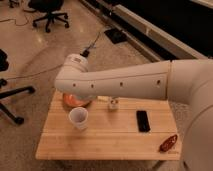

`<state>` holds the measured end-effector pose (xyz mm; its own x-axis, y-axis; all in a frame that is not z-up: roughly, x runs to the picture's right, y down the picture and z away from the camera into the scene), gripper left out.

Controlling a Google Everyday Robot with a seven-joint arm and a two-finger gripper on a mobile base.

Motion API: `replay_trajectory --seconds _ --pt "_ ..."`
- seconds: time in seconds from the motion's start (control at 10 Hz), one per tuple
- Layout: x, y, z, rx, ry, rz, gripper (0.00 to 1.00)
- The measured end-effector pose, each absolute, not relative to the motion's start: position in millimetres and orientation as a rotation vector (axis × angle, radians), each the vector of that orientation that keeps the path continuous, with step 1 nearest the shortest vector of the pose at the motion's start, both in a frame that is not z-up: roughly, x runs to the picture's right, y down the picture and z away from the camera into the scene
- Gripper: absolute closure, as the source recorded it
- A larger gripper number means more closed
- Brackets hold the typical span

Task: Pick up the ceramic cup

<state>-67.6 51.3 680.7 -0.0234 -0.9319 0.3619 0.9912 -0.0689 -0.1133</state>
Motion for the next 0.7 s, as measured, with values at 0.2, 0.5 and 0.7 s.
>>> replay_trajectory --seconds 0.2,0.5,0.7 --pt "-79.4 54.7 684.2 -0.377 -0.184 -1.61 0.2" --pt "-91.1 59.7 691.7 -0.423 -0.193 -1.653 0.2" --pt "-91.8 60.8 696.8 -0.418 -0.177 -1.661 0.2"
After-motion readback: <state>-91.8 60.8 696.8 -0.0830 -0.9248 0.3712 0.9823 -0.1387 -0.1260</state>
